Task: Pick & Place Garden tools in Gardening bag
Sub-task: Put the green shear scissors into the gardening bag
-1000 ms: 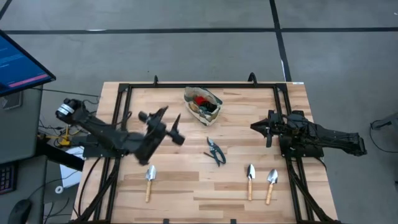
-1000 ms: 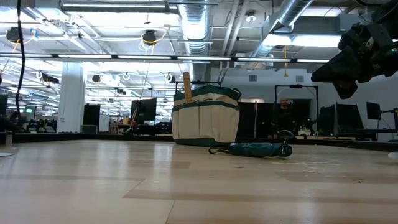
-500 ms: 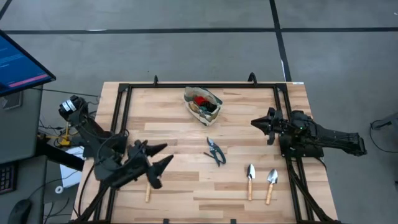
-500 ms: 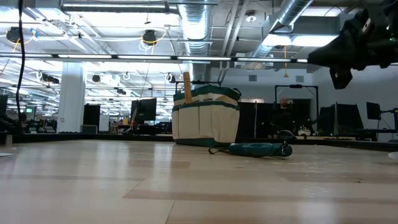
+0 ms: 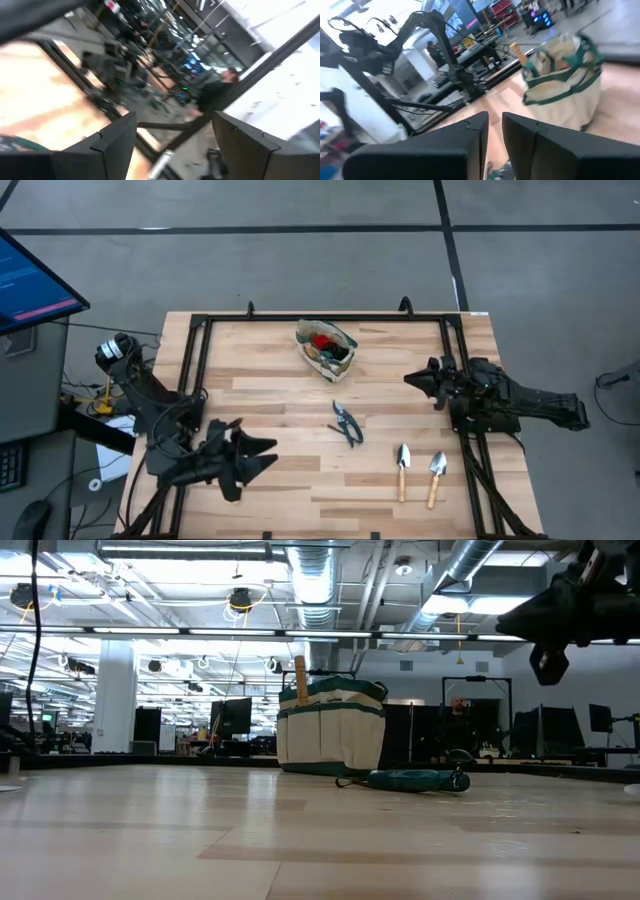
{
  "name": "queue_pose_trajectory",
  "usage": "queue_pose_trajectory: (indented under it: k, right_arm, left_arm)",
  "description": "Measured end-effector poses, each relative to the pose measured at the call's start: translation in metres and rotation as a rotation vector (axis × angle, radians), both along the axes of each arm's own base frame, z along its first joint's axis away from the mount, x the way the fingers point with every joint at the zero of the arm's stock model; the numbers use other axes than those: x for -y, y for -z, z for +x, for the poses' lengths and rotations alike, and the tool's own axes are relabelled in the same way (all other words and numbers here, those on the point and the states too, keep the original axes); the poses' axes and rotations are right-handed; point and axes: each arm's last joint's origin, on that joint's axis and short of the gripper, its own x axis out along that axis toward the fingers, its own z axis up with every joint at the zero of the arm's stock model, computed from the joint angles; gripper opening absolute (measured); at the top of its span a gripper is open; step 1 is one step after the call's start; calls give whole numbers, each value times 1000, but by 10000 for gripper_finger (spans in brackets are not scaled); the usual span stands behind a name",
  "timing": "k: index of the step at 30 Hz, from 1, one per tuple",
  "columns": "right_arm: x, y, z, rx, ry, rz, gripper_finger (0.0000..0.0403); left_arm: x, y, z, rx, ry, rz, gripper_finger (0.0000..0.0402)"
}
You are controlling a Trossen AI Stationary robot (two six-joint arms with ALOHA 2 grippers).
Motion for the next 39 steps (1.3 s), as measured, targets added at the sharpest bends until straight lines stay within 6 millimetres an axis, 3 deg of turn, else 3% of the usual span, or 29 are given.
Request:
queue_pose_trajectory:
  k: [8,13,18,25,32,39]
  right_arm:
    - [-5,2,3,-15,-162,173,86]
    - [-11,10,13,-122,-215,315,115]
    - [-19,4,28,-259,-247,472,115]
    - [-38,-13,57,-623,-323,828,88]
    - [-67,-24,69,-1056,-361,904,60]
    - [-107,-29,67,-1286,-325,956,57]
  left_arm:
    - [-9,-4,4,30,0,-36,260]
    - [-22,-13,-1,37,-28,3,260]
    - [-35,-23,-12,53,-42,27,260]
    - [-48,-32,-23,89,-22,11,260]
    - [-50,-33,-25,89,6,38,260]
    - [-43,-29,-29,59,55,80,260]
